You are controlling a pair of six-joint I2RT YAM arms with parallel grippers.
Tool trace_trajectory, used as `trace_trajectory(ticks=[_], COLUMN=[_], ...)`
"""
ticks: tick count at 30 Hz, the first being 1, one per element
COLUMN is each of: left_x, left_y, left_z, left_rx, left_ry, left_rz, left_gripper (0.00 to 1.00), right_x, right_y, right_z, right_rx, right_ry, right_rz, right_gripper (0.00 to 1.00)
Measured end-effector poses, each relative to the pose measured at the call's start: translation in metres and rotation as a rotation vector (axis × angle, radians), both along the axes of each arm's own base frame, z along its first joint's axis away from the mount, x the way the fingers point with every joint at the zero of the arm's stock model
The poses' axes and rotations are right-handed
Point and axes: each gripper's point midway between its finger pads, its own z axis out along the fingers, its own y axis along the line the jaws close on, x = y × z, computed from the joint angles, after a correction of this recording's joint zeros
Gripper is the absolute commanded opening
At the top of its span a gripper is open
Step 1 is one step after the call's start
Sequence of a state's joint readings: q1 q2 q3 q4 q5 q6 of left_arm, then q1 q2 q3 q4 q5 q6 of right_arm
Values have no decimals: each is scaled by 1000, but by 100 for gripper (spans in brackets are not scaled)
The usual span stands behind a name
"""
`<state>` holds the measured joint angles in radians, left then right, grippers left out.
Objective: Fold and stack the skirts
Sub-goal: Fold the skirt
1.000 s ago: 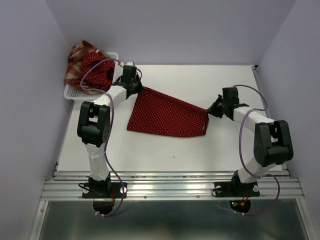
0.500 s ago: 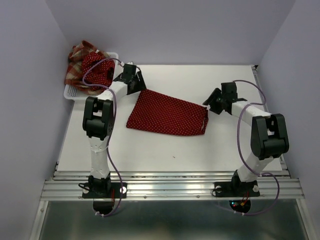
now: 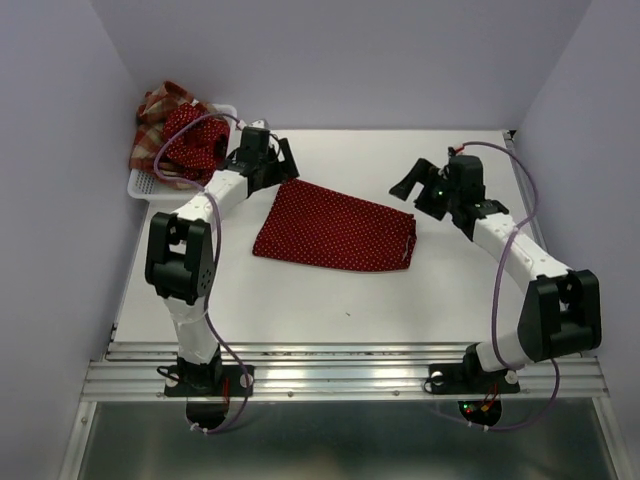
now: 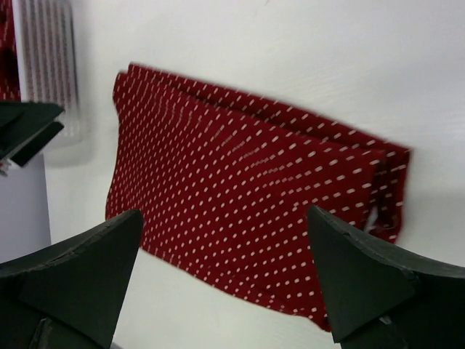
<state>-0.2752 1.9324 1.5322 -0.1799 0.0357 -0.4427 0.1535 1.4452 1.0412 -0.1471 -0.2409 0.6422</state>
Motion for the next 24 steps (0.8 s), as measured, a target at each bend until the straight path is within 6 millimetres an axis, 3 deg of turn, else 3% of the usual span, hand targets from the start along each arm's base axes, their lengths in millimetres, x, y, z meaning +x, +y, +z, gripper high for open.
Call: trace_trajectory(ticks=[4,7,14,24], left_x=[-36,-63,-100,-111], left_y=[-13,-17,-20,-18], left_z=[4,-13,-61,-89], left_rx=[-50,-71,-80,-84], left_ry=[-2,39,159,190], left_rz=[-41,-60,-76,-64], left_gripper=[99,99,99,99], right_x=[-21,-29,-6,36], right_y=[44,61,55,36], right_z=[-16,-36,-82,-131], right_rx=[17,28,-27,-107], right_ry=[41,91,165,236], right_rz=[131,187,136,32], right_gripper=[100,100,100,100])
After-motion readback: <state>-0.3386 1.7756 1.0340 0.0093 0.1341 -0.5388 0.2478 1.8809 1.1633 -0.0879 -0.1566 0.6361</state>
